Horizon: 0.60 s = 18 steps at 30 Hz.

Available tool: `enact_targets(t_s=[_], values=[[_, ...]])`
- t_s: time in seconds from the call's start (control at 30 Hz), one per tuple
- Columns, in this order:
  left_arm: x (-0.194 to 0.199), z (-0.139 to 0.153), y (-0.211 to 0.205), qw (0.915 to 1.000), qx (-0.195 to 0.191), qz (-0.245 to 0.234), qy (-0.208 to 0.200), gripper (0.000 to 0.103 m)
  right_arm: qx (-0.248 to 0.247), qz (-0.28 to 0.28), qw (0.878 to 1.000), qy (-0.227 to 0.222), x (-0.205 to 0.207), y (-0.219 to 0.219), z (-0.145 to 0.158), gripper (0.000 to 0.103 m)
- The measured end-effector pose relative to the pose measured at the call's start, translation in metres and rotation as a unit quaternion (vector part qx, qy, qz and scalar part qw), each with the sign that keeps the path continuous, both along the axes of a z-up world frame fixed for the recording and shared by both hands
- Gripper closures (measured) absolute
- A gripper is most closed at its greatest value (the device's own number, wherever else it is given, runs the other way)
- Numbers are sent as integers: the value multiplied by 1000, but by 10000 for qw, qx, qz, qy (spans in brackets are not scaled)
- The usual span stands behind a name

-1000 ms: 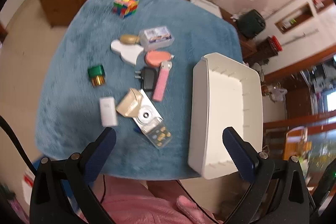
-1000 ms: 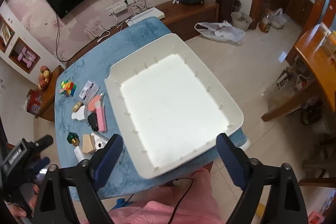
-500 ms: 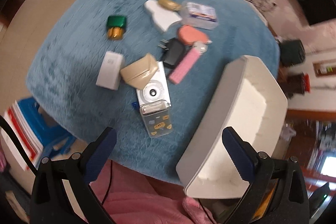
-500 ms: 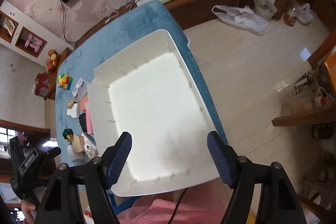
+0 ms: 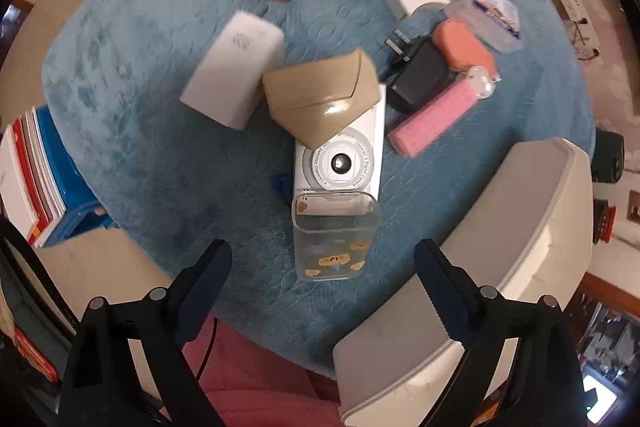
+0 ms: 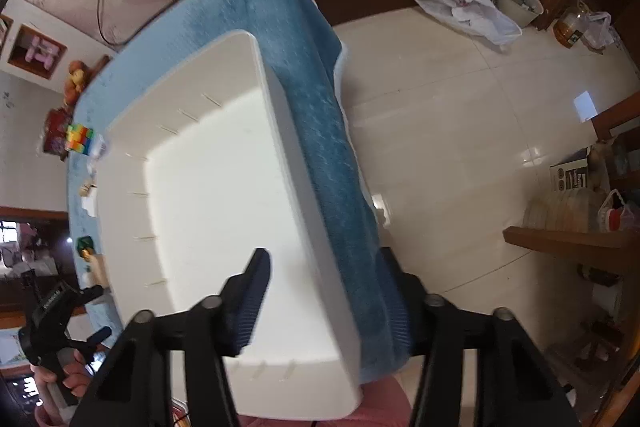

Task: Organize rigid objects
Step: 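Grasp the white tray rim with the right gripper while the left gripper reaches the clear box, then lift the clear sticker box with the left gripper while the right gripper holds the rim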

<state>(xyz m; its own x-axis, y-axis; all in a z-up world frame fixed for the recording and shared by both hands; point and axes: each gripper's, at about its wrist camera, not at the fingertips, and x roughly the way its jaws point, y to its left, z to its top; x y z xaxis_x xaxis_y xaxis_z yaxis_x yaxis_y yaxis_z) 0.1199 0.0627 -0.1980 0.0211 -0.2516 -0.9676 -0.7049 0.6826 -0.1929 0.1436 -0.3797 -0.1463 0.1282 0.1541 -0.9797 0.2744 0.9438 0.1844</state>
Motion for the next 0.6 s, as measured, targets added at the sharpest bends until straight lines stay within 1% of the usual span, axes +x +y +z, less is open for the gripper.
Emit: enact_targets(t_s=[0.07, 0.13, 0.2, 0.23, 0.27, 0.3, 0.33, 0.37, 0.4, 0.47, 0.53, 0.6], values=[[-1, -7, -1, 9999, -34, 89, 62, 12, 136, 22, 9999, 104, 3, -4, -11, 65], [-1, -12, -3, 9998, -29, 127, 119, 14, 205, 112, 9995, 189, 5, -4, -19, 69], [-1, -15, -6, 9998, -14, 150, 143, 18, 230, 228, 9992, 242, 7, -2, -23, 71], [-1, -17, -7, 9997, -24, 174, 158, 20, 255, 274, 9989, 269, 8, -1, -25, 75], [-1, -19, -9, 9997, -40, 199, 165, 21, 303, 327, 9986, 295, 9, 0, -27, 79], [-2, -20, -11, 9996, -56, 230, 173, 21, 360, 389, 9981, 329, 10, 1, -30, 80], [-2, -22, -12, 9995, -67, 269, 178, 25, 410, 450, 9975, 359, 10, 2, -33, 84], [-3, -24, -12, 9994, -71, 284, 177, 28, 443, 481, 9972, 370, 10, 3, -34, 92], [-3, -24, -12, 9994, -51, 299, 185, 33, 539, 527, 9964, 399, 11, 4, -37, 92], [-4, -26, -14, 9993, 46, 318, 213, 35, 527, 552, 9963, 403, 12, 3, -38, 92], [-6, -28, -17, 9993, 50, 314, 196, 46, 512, 616, 9961, 378, 14, 6, -39, 92], [-3, -33, -20, 9991, 40, 375, 198, 48, 492, 670, 9959, 353, 14, 7, -39, 93]])
